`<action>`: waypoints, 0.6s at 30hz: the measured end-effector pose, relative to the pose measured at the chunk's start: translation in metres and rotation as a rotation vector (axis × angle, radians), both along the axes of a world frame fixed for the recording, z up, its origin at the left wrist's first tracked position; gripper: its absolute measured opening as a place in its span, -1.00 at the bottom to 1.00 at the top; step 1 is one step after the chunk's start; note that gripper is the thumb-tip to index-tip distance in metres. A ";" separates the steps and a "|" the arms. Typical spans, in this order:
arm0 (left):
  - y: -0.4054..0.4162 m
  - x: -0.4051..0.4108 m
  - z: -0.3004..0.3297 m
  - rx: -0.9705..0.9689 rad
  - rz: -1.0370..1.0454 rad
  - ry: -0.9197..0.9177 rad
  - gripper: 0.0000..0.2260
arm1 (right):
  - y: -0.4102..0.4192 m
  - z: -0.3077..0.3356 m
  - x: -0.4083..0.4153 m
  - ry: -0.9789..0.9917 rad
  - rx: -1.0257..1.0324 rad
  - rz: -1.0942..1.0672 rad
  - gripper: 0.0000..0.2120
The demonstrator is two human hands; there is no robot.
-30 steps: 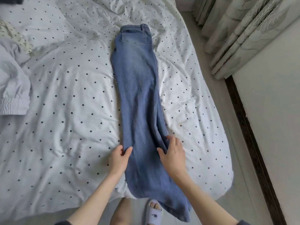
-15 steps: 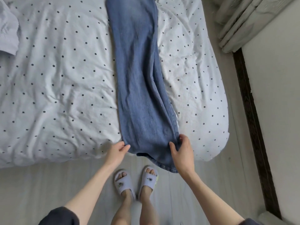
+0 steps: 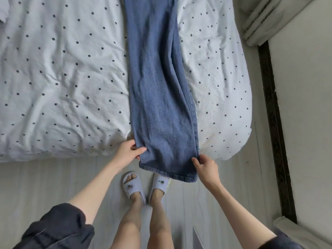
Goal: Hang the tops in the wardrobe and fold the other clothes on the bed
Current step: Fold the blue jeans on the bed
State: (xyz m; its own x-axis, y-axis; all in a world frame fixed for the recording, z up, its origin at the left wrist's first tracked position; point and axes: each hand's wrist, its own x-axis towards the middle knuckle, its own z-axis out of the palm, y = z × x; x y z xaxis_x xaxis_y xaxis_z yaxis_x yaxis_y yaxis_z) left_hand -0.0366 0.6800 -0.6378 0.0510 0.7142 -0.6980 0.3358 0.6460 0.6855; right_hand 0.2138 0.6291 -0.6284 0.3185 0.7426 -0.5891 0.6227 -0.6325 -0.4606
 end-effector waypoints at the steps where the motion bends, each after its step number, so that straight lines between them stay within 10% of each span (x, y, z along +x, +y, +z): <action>1: -0.002 -0.002 0.005 0.001 0.004 -0.008 -0.84 | -0.002 0.003 -0.001 0.019 -0.004 -0.006 -0.62; 18: -0.057 -0.018 0.124 -0.137 0.014 -0.181 -0.77 | -0.022 0.145 0.005 0.481 -0.256 -0.211 -0.79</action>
